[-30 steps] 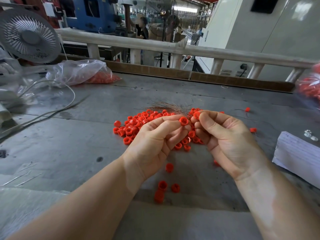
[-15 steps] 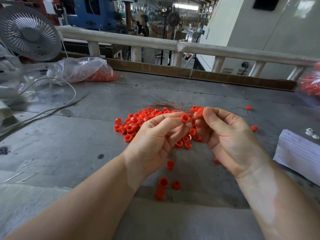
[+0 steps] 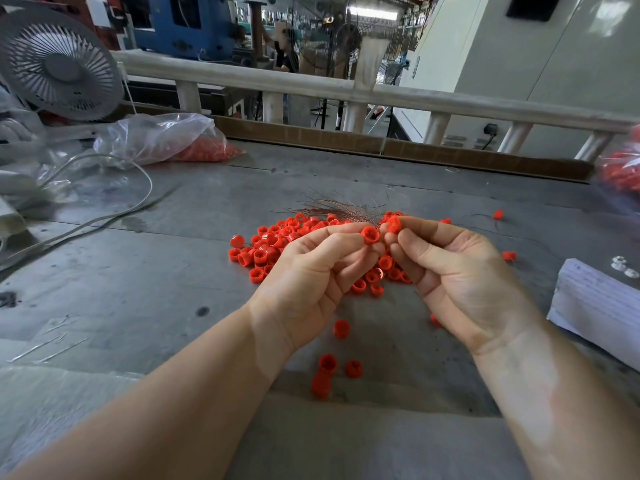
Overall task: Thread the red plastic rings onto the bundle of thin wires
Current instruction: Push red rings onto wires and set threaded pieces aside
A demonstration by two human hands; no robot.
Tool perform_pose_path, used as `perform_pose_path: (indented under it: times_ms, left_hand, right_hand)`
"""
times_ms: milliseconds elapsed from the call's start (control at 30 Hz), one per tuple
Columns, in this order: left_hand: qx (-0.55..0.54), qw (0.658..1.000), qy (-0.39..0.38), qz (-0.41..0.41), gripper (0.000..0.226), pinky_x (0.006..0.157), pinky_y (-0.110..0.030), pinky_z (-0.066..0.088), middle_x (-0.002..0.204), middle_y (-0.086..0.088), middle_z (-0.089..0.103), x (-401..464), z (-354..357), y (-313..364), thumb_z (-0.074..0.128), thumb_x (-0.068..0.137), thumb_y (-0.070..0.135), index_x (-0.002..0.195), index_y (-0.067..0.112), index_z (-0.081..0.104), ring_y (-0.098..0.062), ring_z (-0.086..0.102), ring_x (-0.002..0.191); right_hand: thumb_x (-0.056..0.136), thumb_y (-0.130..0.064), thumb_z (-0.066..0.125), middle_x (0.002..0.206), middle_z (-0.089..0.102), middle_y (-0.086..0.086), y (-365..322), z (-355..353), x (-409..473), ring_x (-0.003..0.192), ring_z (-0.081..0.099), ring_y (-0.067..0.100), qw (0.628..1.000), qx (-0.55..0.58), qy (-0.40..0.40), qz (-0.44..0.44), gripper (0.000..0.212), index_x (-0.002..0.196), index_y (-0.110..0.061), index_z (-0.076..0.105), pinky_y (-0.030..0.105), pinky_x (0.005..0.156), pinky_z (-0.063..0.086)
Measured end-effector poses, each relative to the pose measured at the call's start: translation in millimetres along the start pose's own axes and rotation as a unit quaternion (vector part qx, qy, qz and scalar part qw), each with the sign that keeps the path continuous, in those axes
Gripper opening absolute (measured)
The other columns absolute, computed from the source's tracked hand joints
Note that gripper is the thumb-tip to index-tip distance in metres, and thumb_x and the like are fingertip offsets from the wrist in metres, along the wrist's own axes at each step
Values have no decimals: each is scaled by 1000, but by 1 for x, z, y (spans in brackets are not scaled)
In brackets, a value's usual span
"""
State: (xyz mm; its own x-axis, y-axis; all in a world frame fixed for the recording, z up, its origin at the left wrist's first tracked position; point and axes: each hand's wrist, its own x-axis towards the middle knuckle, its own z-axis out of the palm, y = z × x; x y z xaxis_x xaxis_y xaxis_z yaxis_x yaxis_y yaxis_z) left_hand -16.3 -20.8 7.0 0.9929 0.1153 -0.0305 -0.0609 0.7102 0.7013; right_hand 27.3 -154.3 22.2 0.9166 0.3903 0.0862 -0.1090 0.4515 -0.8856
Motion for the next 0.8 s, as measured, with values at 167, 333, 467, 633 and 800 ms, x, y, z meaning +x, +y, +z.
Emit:
perform_pose_path:
  times_ms: [167, 333, 467, 633, 800]
  left_hand:
    - [7, 1000, -9, 2, 13, 58, -16, 54, 67, -10, 69, 0, -1, 0, 65, 59, 5, 68, 3, 74, -13, 69, 63]
    - [10, 1000, -12, -1, 14, 58, -17, 54, 69, -12, 70, 1, -2, 0, 65, 60, 5, 71, 2, 73, -13, 70, 64]
    - [9, 1000, -14, -2, 12, 58, -16, 54, 67, -11, 69, 0, -1, -1, 64, 61, 5, 69, 3, 74, -13, 70, 63]
    - [1, 1000, -11, 0, 11, 57, -16, 54, 64, -10, 68, 1, 0, -2, 64, 59, 4, 67, 3, 72, -13, 69, 61]
    - [8, 1000, -11, 0, 14, 57, -15, 54, 62, -8, 67, 1, -1, -2, 61, 66, 3, 79, 0, 66, -11, 69, 60]
  right_hand:
    - [64, -3, 59, 67, 70, 5, 0, 1, -1, 63, 67, 8, 1000, -12, 2, -15, 17, 63, -9, 74, 12, 57, 52]
    - [65, -10, 63, 67, 70, 3, 1, 1, -3, 61, 65, 6, 995, -75, 1, -63, 13, 66, -15, 75, 13, 58, 51]
    - [66, -16, 65, 68, 71, 1, 2, 3, -4, 63, 65, 6, 983, -141, 7, -119, 10, 66, -20, 74, 14, 59, 51]
    - [68, -17, 63, 67, 70, 0, 3, 4, -5, 62, 64, 5, 982, -139, 16, -126, 9, 75, -15, 68, 14, 58, 51]
    - [71, -13, 58, 64, 69, 2, 1, 7, -6, 57, 64, 5, 997, -44, 12, -55, 11, 78, -6, 62, 13, 54, 51]
